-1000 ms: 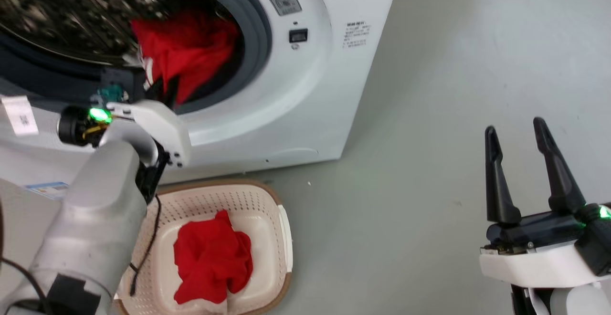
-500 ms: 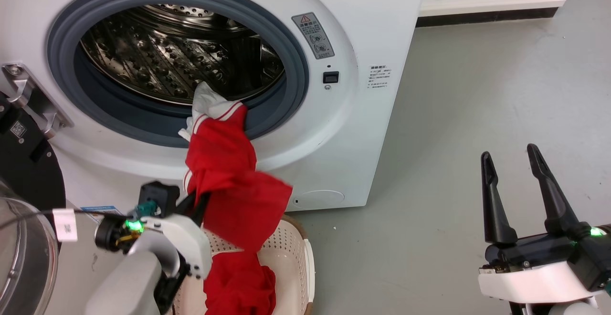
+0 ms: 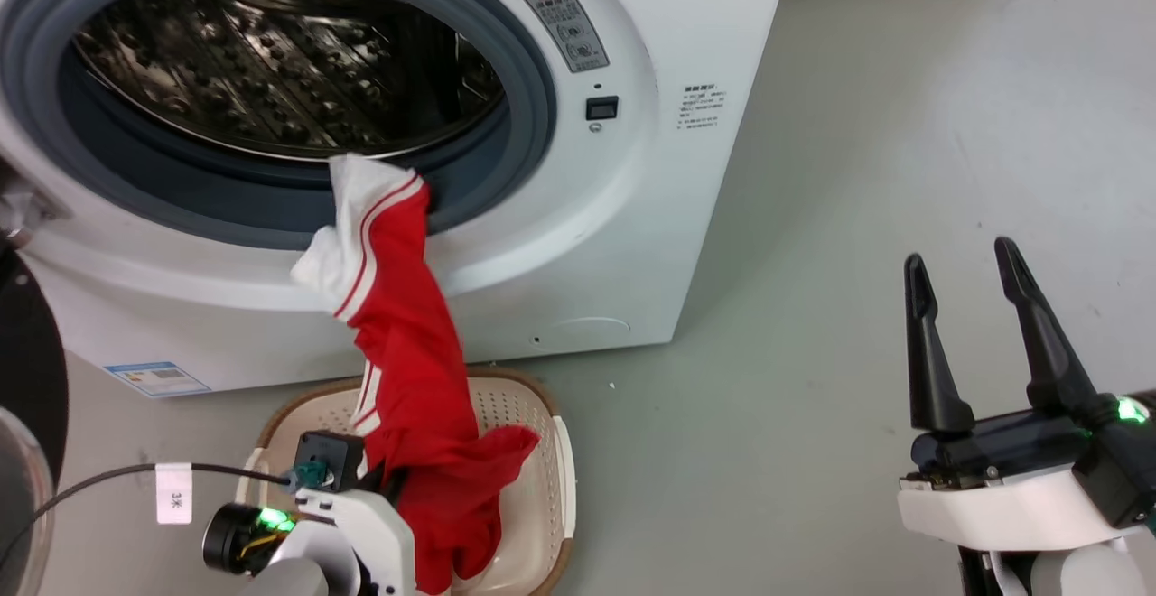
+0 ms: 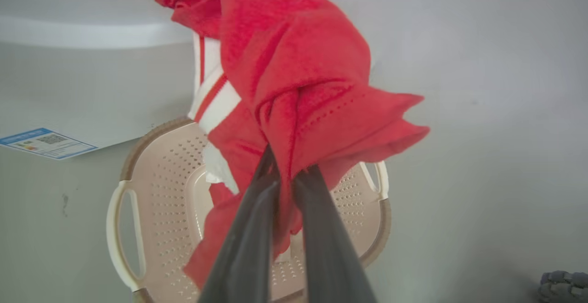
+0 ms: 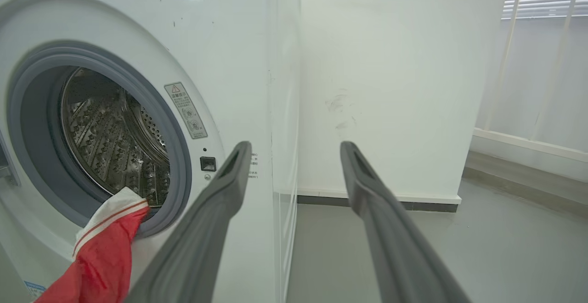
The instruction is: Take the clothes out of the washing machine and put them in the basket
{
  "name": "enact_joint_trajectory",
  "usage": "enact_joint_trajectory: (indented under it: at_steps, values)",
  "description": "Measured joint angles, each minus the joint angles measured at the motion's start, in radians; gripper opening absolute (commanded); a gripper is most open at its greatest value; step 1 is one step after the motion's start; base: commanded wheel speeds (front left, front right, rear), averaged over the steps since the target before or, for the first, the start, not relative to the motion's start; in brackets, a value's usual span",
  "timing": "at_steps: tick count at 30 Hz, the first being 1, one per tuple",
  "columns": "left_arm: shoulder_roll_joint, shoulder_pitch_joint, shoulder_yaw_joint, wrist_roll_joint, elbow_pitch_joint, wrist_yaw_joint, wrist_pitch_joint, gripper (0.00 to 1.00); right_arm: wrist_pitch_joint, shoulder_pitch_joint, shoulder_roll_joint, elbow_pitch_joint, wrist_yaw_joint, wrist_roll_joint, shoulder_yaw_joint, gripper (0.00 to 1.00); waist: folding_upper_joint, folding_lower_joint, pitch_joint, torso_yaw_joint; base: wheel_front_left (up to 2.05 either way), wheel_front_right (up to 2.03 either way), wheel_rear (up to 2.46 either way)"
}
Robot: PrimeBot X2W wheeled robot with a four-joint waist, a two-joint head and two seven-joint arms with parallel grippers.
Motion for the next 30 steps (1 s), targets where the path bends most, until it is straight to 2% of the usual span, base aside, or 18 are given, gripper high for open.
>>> enact_joint_trajectory:
  at_steps: [7,18,30]
  values:
    - [-0.035,-0.02,0.002,-0.019,0.16,-0.011,-0.012,0.0,0.0,-0.058,0.0,-0.02,0.0,0.009,0.002,1.0,0.0,0.0001,0.09,-0.038,0.0,0.0,0.0]
    - [-0.071,-0.21,0.03,-0.056,0.362,-0.021,0.003,0.0,0.0,-0.171,0.0,-0.061,0.0,0.013,0.004,1.0,0.0,0.0002,0.292,-0.069,0.0,0.0,0.0]
    - [-0.087,-0.36,0.036,-0.064,0.433,0.048,0.071,0.0,0.0,-0.258,0.0,-0.1,0.0,0.026,-0.01,1.0,0.0,0.0003,0.514,-0.076,0.0,0.0,0.0]
